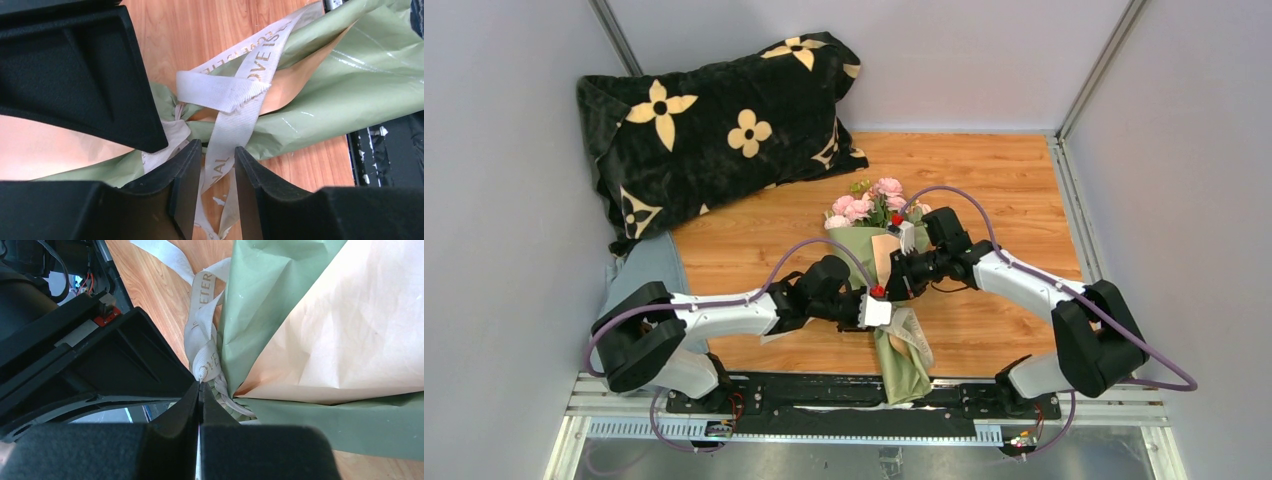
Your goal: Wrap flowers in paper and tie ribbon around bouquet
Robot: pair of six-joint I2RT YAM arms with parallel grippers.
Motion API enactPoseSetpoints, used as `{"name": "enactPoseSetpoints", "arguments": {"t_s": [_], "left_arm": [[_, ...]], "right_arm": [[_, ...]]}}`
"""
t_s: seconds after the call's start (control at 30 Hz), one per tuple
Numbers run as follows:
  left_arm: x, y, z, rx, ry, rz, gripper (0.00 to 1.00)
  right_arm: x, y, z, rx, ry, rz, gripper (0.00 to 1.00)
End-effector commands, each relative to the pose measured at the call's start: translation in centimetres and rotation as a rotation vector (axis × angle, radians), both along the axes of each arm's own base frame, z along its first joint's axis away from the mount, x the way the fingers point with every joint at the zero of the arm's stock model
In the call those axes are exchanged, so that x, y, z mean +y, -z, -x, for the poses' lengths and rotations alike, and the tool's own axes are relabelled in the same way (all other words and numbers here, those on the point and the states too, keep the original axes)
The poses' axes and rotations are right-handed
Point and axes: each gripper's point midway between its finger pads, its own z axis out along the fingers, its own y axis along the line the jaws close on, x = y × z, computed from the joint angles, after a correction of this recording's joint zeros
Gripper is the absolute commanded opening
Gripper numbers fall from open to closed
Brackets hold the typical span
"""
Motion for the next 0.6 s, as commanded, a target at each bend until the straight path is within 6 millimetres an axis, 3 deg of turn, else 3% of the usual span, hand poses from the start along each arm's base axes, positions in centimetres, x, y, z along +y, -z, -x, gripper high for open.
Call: {"name": "enactPoseSetpoints", "arguments": {"t_s": [0.0,0.17,0.33,0.37,0.57], "left_arm": [[-1.0,-0.2,0.5,0.078,-0.017,0.01,0.41],[-1.1,0.3,0.4,0.064,-0.02,-0.007,0.4],[-1.1,-0.7,-0.8,0.031,-0.074,0.005,0.03],[-1.1,-1.0,-1.1,0.029,-0.095,0.008,0.0],[1.3,0.6,-2.7,0.096,-0.315,-0.062,0.0]], "right_arm": [[0.2,0.0,0.4,0.003,-0.01,0.004,0.0],[0.1,0.0,0.7,0.004,-0.013,-0.001,0.0],[-0.2,-0.3,0.8,-0.021,-0.019,0.004,0.0],[-0.3,-0.4,0.7,-0.026,-0.02,0.006,0.0],[-0.6,-1.0,1.6,0.006,-0.025,-0.029,0.0]]}}
